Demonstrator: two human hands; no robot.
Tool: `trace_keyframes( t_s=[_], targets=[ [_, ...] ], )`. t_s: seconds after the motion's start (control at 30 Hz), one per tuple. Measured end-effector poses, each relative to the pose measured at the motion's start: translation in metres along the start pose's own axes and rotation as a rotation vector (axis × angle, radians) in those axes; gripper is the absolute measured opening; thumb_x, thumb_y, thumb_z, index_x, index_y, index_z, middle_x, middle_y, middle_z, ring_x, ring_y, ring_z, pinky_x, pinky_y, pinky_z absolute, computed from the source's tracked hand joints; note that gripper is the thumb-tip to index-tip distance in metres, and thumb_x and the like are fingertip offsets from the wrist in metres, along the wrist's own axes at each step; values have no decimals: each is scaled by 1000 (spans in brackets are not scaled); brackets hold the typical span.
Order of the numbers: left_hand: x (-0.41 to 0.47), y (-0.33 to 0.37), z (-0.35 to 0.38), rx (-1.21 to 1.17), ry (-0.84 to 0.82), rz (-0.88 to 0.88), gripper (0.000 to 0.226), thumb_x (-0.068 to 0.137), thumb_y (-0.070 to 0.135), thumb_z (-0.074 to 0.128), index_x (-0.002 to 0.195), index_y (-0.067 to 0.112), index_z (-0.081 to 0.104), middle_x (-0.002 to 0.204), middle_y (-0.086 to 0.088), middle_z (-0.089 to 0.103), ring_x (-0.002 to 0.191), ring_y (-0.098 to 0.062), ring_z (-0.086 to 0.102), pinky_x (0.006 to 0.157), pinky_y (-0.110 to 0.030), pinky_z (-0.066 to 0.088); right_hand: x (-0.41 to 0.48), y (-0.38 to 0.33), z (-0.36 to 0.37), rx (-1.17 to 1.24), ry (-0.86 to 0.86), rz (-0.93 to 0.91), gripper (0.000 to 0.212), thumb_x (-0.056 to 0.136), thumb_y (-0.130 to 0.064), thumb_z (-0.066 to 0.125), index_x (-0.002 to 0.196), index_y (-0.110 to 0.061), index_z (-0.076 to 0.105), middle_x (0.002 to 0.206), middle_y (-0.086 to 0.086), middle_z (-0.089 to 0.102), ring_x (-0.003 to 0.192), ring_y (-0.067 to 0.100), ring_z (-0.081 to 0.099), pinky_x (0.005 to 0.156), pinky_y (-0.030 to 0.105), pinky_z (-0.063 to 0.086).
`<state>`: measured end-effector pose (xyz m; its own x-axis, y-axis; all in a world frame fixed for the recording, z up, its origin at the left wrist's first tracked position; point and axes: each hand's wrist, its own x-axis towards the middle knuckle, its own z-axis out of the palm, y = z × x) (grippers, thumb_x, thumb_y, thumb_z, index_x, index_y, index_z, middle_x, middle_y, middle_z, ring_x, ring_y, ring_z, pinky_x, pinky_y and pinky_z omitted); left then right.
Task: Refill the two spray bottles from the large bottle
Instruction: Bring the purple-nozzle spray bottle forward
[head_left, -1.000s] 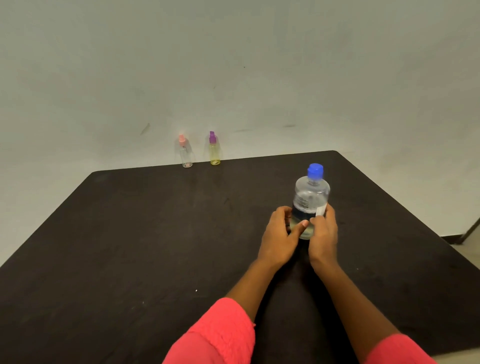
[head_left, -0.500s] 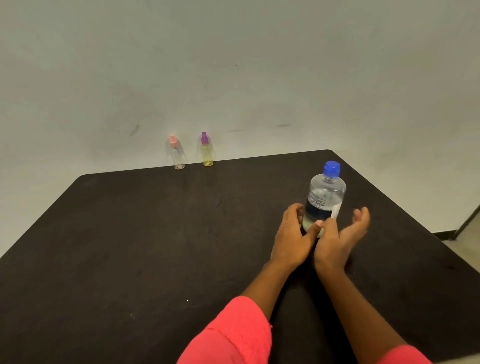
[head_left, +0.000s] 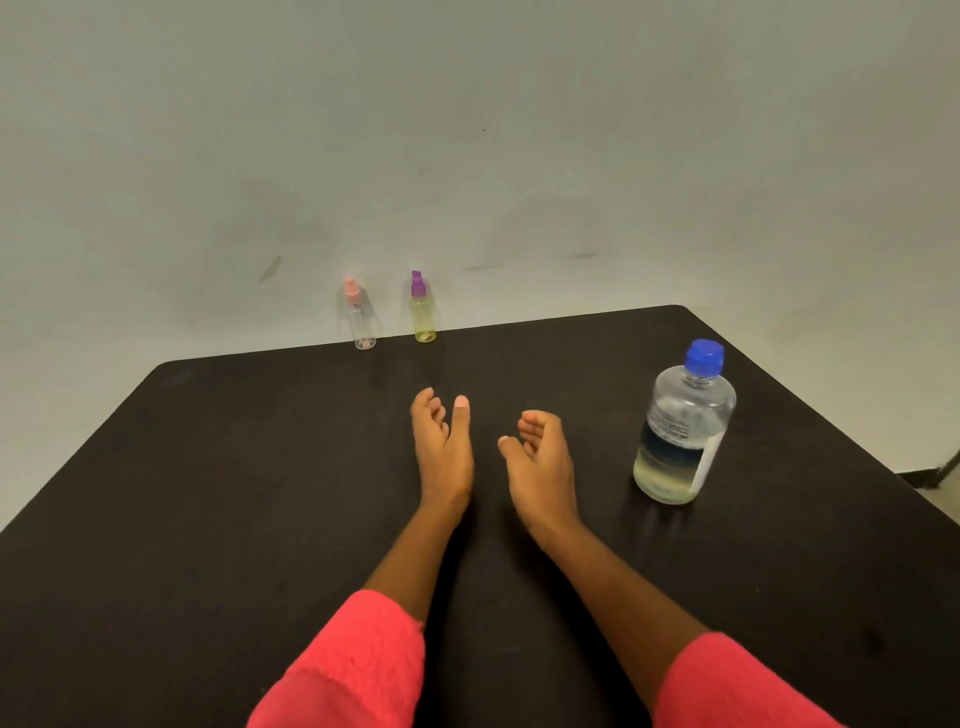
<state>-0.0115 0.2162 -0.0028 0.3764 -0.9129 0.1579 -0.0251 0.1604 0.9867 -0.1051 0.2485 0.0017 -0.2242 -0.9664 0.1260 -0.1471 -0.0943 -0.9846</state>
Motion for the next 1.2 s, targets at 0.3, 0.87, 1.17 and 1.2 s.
trace_keyframes(
  t_s=[0.3,0.87,1.17,1.2],
  targets=[
    [86,-14,-1,27,71,20,53,98,30,49,145,13,31,148,-4,38,136,-15,36,112,-30,30,99,3,64,-13,-68,-12,45,89,-8,60,132,-15,47,133,1,51,123,12,48,103,22,38],
    [239,-54,6,297,-141,138,89,76,80,40,141,19,33,140,-6,45,125,-22,50,102,-46,45,222,14,147,-117,-158,-132,42,99,-22,46,140,-18,43,135,4,52,123,17,51,106,37,43],
    [234,-53,4,306,-209,184,71,82,72,38,132,23,45,130,-3,53,113,-14,58,98,-42,48,224,20,152,-138,-193,-199,36,95,-21,49,131,-28,52,119,-2,63,110,13,60,99,38,49],
    [231,-52,3,308,-214,188,68,82,68,37,132,23,45,129,-2,52,112,-14,57,98,-42,48,222,20,151,-139,-187,-196,36,95,-22,50,131,-28,52,119,-3,63,109,13,60,98,38,49]
  ],
)
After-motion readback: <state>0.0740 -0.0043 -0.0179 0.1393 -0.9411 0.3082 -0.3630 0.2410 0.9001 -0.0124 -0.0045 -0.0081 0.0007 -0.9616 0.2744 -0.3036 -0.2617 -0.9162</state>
